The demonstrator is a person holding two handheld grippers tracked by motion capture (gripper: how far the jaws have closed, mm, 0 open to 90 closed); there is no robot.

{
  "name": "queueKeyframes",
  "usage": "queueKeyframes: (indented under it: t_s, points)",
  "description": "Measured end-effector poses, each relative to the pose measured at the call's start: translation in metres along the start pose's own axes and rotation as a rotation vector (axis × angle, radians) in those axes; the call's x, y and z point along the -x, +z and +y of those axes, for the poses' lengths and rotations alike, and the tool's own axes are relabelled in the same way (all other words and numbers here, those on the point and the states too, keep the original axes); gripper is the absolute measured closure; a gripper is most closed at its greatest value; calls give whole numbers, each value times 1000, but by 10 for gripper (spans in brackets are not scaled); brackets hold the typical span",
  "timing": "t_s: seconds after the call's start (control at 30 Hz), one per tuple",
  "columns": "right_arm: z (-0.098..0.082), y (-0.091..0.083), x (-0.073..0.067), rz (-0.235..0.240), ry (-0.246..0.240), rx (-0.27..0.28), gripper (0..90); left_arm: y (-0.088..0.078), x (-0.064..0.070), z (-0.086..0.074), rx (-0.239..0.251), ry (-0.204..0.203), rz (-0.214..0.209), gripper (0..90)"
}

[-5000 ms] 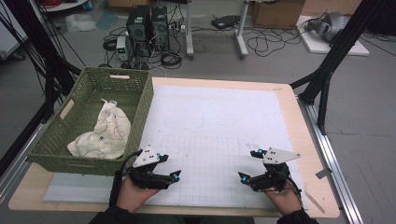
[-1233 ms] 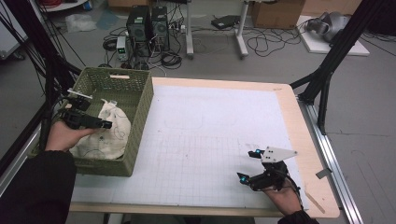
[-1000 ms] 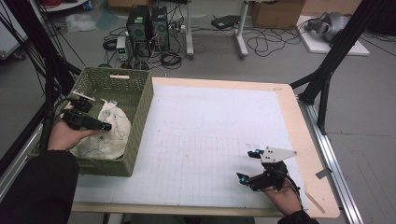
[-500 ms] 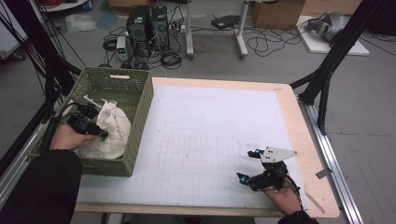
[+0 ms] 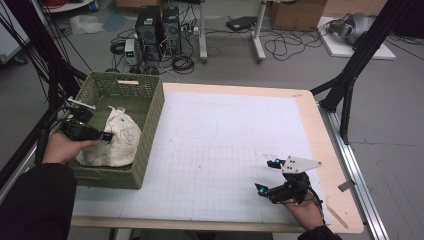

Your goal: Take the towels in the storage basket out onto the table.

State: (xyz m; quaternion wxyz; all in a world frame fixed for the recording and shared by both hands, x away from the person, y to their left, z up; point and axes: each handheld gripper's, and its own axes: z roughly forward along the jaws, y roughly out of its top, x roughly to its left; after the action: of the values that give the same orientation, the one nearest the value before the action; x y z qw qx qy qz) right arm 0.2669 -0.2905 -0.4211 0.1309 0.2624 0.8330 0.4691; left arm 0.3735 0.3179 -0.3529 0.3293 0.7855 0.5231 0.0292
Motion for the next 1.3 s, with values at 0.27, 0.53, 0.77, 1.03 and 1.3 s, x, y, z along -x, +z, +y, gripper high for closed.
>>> queueKeyframes:
  t_s: [0.27, 0.53, 0.77, 1.03, 1.3]
  points:
    - [0, -1, 1, 0, 3, 10, 92, -16, -2, -7, 98, -39, -90, 870]
    - [0, -2, 2, -4, 12, 16, 92, -35, -6, -9, 196, -70, -165, 870]
    - [0, -2, 2, -3, 18, 15, 92, -50, -12, -11, 278, -100, -204, 870]
    - [0, -2, 4, -6, 15, 18, 92, -67, -11, -9, 345, -95, -238, 871]
    - [0, -1, 4, -5, 18, 14, 92, -86, -9, -4, 414, -86, -264, 871]
